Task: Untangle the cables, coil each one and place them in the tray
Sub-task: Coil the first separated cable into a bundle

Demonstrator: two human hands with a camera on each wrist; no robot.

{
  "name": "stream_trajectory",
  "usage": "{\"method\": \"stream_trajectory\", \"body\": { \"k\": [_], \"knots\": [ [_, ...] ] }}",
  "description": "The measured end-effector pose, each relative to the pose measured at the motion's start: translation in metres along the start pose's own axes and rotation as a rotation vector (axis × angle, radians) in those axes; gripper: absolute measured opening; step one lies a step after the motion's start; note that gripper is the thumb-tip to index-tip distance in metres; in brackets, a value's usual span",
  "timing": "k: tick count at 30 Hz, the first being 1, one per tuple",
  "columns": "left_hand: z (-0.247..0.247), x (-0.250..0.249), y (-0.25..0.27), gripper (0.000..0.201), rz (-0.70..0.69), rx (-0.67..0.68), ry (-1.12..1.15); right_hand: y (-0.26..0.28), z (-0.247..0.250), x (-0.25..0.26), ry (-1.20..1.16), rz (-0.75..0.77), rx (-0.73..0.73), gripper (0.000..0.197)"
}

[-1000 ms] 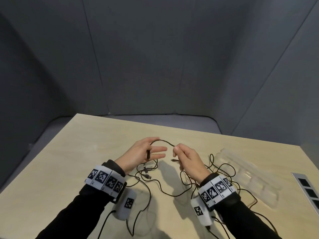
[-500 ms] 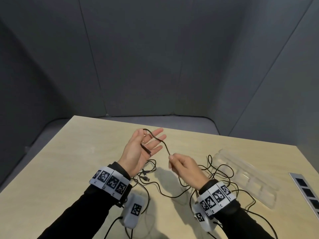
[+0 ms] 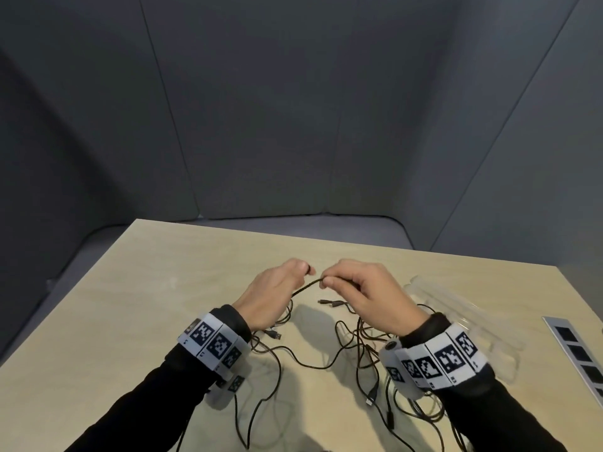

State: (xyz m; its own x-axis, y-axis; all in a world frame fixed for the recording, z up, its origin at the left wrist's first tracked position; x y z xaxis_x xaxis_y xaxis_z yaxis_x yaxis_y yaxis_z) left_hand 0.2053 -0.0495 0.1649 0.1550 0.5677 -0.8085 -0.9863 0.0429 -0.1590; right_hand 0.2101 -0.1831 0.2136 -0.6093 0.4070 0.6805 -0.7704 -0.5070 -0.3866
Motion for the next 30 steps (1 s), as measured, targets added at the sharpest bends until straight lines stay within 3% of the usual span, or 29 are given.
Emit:
{"method": "stream_trajectory", "body": {
  "k": [2,4,7,11,16,20,24,27,30],
  "knots": [
    [-0.009,-0.021,0.000,0.056,-0.115,0.074,-0.154,-0.004,0.011,-0.004,-0.004,-0.011,-0.136,0.016],
    [-0.013,-0.033,-0.002,0.045,-0.188,0.089,-0.235,-0.003,0.015,-0.015,-0.057,-0.076,-0.226,0.013],
    [-0.012,-0.029,-0.004,0.031,-0.157,0.060,-0.142,0.001,0.013,-0.038,-0.151,-0.195,-0.265,0.010],
    [-0.010,-0.019,-0.007,0.031,-0.097,-0.063,0.069,0.010,0.007,-0.063,-0.354,-0.353,-0.311,0.009],
    [-0.002,-0.013,-0.011,0.032,-0.035,-0.233,0.281,0.021,-0.014,-0.059,-0.509,-0.390,-0.249,0.010],
    [0.011,0.002,-0.013,0.031,0.163,-0.446,0.555,0.031,-0.037,-0.067,-0.728,-0.498,-0.215,0.007],
    [0.011,0.003,-0.012,0.030,0.223,-0.455,0.687,0.038,-0.060,-0.069,-0.563,-0.553,-0.046,0.014],
    [0.014,0.001,-0.007,0.029,0.224,-0.472,0.752,0.038,-0.071,-0.062,-0.426,-0.483,0.098,0.015],
    [0.022,0.004,-0.007,0.029,0.190,-0.500,0.589,0.039,-0.075,-0.046,-0.336,-0.372,0.225,0.015]
  ]
}}
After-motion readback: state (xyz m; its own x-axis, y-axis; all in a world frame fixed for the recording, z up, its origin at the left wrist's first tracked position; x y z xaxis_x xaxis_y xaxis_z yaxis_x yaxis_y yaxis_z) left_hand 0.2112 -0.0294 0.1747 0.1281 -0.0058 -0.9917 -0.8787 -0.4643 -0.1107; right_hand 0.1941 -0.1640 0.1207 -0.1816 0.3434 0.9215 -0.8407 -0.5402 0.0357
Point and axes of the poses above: each hand's wrist, its own y-axis away from the middle knuckle, its own z-axis out of the back of the hand, x = y × z, the point moved 9 cm from there along -y, towards the middle knuckle, and after that the axes turned 7 degrees about -x, right-handed, at the moved point
